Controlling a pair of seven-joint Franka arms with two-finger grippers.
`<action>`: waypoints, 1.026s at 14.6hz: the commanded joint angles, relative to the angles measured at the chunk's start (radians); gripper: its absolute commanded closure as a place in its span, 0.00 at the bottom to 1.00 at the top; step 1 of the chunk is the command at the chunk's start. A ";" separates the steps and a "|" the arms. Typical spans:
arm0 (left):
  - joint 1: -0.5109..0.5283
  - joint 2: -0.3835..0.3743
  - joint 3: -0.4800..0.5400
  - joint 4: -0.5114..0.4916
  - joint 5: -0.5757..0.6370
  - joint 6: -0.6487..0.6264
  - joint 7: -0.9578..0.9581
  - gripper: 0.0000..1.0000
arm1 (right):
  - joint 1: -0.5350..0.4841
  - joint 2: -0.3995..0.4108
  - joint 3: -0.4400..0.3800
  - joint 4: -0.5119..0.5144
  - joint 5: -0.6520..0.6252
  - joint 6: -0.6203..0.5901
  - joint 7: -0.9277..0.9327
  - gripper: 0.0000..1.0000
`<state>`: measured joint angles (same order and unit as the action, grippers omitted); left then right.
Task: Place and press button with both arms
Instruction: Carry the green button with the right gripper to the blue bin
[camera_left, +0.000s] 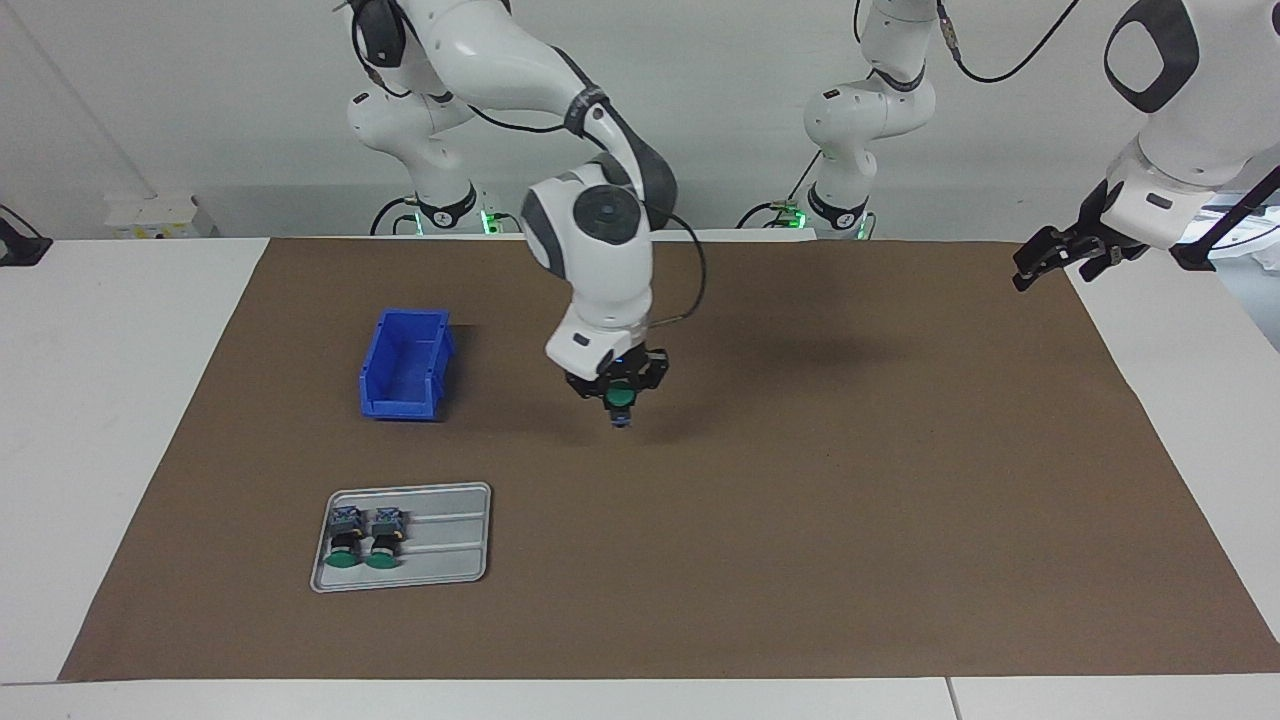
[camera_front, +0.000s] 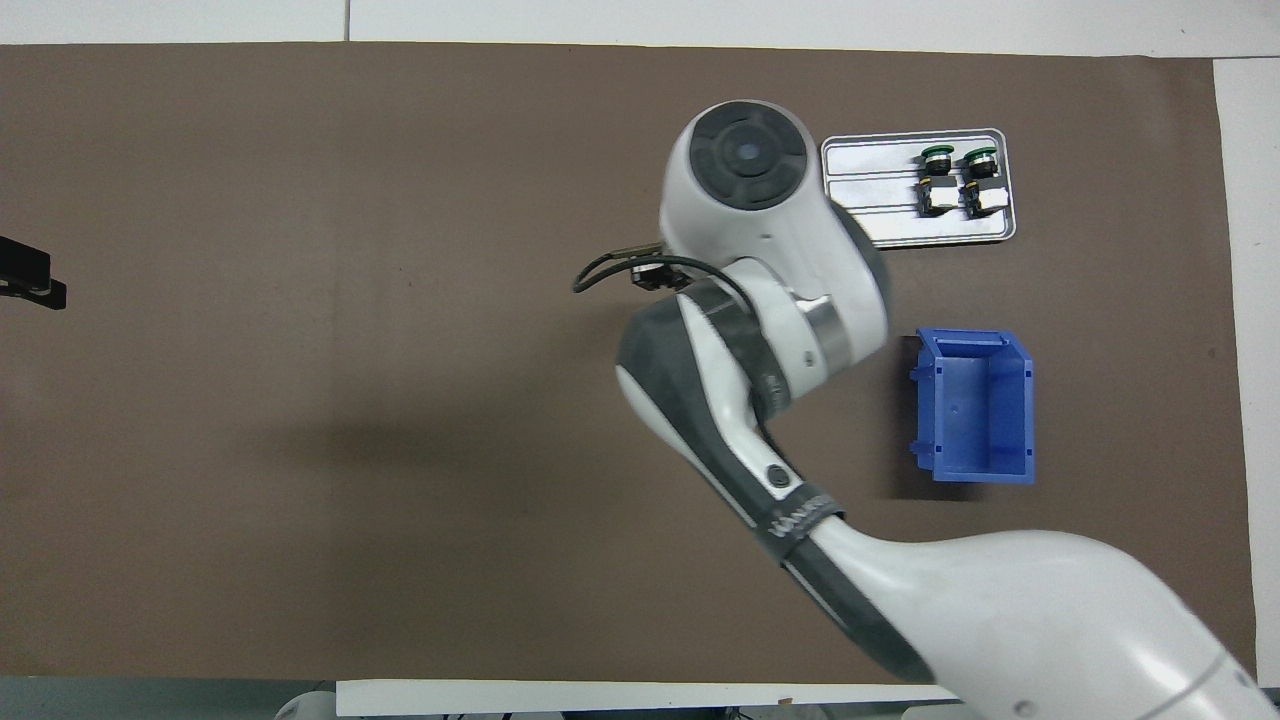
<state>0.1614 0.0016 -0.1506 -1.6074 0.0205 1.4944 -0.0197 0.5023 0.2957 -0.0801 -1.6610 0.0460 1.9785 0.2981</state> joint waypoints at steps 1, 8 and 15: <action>0.006 -0.017 -0.006 -0.011 0.012 -0.005 -0.006 0.00 | -0.126 -0.261 0.017 -0.323 0.015 0.072 -0.147 1.00; 0.004 -0.017 -0.006 -0.011 0.012 -0.005 -0.006 0.00 | -0.373 -0.415 0.016 -0.566 0.017 0.131 -0.393 1.00; 0.006 -0.017 -0.006 -0.011 0.012 -0.005 -0.006 0.00 | -0.416 -0.403 0.016 -0.623 0.015 0.160 -0.407 1.00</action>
<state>0.1614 0.0016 -0.1506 -1.6074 0.0205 1.4944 -0.0200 0.1131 -0.0925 -0.0782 -2.2417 0.0495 2.1002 -0.0862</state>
